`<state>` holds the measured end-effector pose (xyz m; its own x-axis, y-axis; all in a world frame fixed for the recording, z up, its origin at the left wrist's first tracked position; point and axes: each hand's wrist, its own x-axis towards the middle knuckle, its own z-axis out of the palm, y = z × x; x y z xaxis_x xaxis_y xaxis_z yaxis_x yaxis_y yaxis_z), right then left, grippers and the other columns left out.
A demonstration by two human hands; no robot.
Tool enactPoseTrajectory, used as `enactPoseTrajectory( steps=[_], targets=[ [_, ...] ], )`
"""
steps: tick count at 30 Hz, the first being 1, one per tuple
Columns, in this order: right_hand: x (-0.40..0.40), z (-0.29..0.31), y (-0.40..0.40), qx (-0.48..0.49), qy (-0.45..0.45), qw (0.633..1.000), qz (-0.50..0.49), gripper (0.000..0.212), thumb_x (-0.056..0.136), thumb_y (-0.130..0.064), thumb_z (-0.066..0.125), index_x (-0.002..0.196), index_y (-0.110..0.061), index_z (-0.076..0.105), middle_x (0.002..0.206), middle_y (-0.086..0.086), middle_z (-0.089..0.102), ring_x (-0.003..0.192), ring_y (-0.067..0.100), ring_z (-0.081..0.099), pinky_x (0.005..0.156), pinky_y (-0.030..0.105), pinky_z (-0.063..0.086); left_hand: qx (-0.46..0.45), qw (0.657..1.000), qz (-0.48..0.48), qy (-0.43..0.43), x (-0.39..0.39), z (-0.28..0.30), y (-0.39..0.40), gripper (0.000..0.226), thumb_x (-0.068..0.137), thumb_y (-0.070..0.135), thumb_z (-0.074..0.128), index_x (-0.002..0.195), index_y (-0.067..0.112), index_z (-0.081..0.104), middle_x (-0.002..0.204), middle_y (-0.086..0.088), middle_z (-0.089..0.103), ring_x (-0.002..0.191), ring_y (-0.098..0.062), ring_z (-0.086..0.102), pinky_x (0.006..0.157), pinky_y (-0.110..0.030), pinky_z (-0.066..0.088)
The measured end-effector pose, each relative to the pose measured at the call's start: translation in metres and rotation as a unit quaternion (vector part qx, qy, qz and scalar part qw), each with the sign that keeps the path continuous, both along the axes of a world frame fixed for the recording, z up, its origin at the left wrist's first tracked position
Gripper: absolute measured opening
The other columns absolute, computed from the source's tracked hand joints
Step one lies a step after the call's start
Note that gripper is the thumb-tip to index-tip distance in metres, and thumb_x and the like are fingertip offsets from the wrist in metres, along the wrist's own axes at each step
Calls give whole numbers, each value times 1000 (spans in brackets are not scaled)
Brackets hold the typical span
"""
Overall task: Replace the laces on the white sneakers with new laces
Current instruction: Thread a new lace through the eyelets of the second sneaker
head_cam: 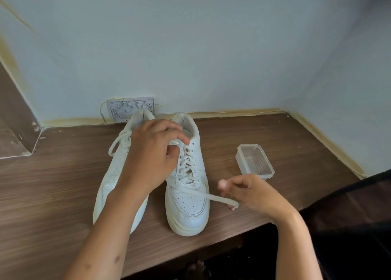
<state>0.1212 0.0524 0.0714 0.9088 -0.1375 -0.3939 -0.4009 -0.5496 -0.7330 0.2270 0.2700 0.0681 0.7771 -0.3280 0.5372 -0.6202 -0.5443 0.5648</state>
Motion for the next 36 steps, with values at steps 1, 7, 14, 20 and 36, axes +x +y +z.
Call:
enactPoseTrajectory(
  steps=[1,7,14,20,36],
  targets=[
    [-1,-1,-3,0,1,1000,-25,26,89,-45,64,93,-22,75,87,-2,75,77,12,69,73,20,53,7,1000,-7,-4,0,-1,0,34,77,1,61,87,31,74,107,13,66,106,-16,53,96,-55,43],
    [-2,-14,-16,-131,-9,984,-118,5,87,-13,72,85,-17,70,74,3,72,72,21,72,78,39,61,14,1000,-20,7,0,-4,-1,36,79,-4,65,88,30,74,107,14,66,107,-18,55,97,-57,40],
    [3,-12,3,-46,174,971,-160,32,80,-14,81,99,-4,58,80,18,72,59,23,72,61,31,61,20,999,-36,12,3,-8,-1,30,83,4,60,86,31,73,104,17,65,106,-18,55,96,-56,41],
    [5,-14,8,-54,167,979,-104,23,82,5,71,99,-9,61,92,10,68,72,20,75,81,34,60,20,999,-40,12,5,-11,0,29,81,14,51,84,32,73,102,18,65,102,-16,55,94,-55,42],
    [6,-22,8,-171,-2,985,-33,17,84,-9,71,75,-23,67,76,-3,68,70,9,61,74,35,56,20,998,-64,9,5,-14,-4,29,83,12,52,86,30,74,101,16,67,102,-17,60,95,-52,43]
  ],
)
